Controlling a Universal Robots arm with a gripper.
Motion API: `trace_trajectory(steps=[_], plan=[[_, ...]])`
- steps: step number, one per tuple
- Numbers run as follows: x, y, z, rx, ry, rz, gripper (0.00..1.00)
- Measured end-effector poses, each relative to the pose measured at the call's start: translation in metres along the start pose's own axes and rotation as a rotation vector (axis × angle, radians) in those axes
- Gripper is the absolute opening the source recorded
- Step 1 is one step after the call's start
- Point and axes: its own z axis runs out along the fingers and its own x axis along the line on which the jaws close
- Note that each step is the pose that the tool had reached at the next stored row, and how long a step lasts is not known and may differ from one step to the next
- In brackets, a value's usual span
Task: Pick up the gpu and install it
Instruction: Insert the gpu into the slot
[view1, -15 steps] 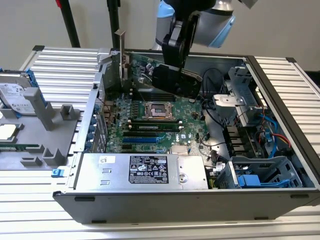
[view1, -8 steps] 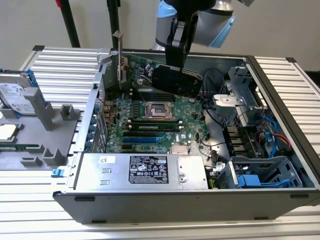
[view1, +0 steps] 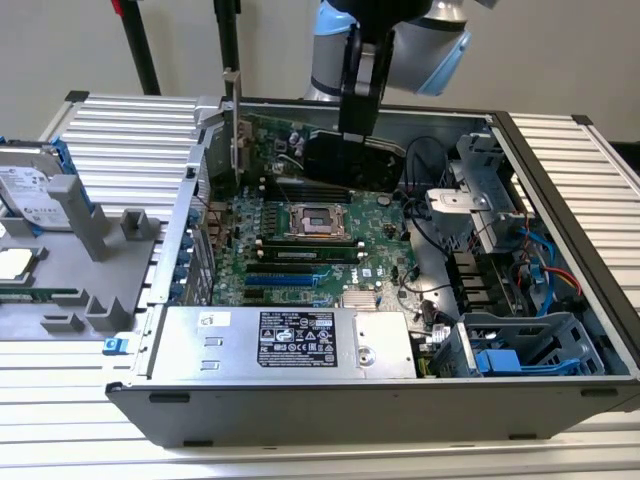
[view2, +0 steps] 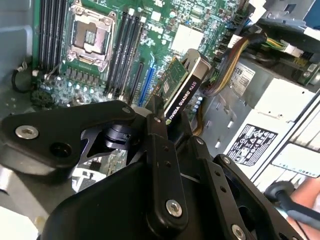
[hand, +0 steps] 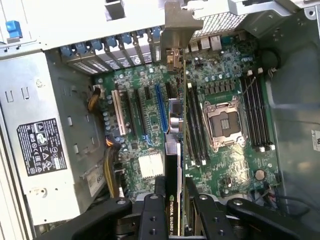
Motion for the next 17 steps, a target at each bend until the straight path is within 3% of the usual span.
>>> trace_trajectory(steps=[7, 17], plan=[[0.0000, 0.0000, 0.0000, -0.0004, 0.0000, -0.075, 0.00], [0.0000, -0.0001, 0.0022, -0.0004, -0.0001, -0.075, 0.00]])
